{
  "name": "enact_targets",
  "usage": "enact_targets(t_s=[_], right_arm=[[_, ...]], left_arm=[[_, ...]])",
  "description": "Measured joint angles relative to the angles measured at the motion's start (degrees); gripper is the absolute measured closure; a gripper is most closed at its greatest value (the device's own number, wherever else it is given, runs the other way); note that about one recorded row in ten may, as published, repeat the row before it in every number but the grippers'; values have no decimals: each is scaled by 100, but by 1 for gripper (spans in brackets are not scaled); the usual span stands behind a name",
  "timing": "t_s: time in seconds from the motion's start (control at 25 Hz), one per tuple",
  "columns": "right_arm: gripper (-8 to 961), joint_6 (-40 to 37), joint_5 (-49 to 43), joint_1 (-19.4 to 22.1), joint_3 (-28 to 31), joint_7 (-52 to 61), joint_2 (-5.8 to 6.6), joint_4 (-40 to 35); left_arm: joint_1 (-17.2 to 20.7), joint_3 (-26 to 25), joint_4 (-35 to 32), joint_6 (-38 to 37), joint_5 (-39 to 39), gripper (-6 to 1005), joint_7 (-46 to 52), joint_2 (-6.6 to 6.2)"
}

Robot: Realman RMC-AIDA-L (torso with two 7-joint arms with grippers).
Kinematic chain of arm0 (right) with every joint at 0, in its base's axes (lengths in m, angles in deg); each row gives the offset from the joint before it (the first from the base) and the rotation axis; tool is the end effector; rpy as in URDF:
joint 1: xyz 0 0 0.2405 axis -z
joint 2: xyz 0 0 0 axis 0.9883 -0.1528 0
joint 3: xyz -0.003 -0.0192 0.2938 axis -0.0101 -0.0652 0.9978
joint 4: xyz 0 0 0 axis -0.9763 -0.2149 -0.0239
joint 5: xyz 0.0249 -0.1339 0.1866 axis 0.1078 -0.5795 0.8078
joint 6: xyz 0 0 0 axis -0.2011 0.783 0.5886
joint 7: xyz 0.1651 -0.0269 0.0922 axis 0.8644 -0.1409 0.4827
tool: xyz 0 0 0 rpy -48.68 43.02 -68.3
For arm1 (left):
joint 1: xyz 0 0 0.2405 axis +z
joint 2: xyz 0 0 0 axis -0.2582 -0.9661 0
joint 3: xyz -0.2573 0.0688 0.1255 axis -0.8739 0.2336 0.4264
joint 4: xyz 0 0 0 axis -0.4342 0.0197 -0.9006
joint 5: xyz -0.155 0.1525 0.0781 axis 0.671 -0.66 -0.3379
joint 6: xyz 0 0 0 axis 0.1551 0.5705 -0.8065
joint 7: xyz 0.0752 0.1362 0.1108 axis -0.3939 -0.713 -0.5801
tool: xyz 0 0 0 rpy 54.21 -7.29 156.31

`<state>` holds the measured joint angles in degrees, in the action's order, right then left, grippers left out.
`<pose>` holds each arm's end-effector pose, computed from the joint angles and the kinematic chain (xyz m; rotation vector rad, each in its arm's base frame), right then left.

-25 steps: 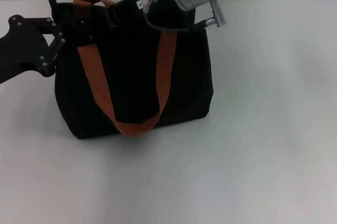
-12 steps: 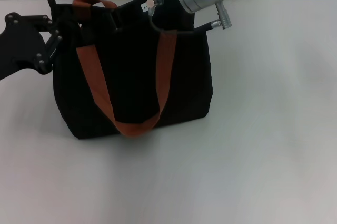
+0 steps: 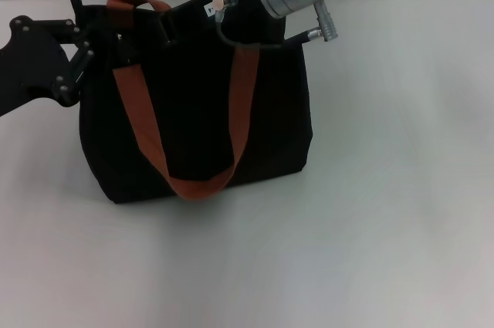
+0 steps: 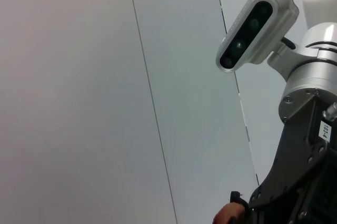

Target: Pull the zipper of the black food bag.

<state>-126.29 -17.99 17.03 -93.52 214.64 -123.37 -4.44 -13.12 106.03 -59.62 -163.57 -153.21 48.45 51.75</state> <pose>0.0235 0.4635 -0.1437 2.9323 -0.9910 -0.4041 -0.2985 0.3798 0.0147 -2.3283 -0.0549 -0.8963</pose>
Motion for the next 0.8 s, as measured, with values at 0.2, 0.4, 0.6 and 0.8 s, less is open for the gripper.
enact_targets(t_s=[0.2,0.4,0.6,0.8], right_arm=[[693,8,0,-3,1,0,-2,0],[693,36,-1,-15,-28,0,-8,1],[694,59,-3,-34,-84,0,-20,0],[694,76,-4,-42,-108,1,-21,1]], left_arm=[[-24,-7,0,0,0,922,17,-10],[-61,8,-16,-24,0,920,53,-14],[-116,31,-67,-49,0,919,53,21],[-113,24,-87,-94,0,917,53,31]])
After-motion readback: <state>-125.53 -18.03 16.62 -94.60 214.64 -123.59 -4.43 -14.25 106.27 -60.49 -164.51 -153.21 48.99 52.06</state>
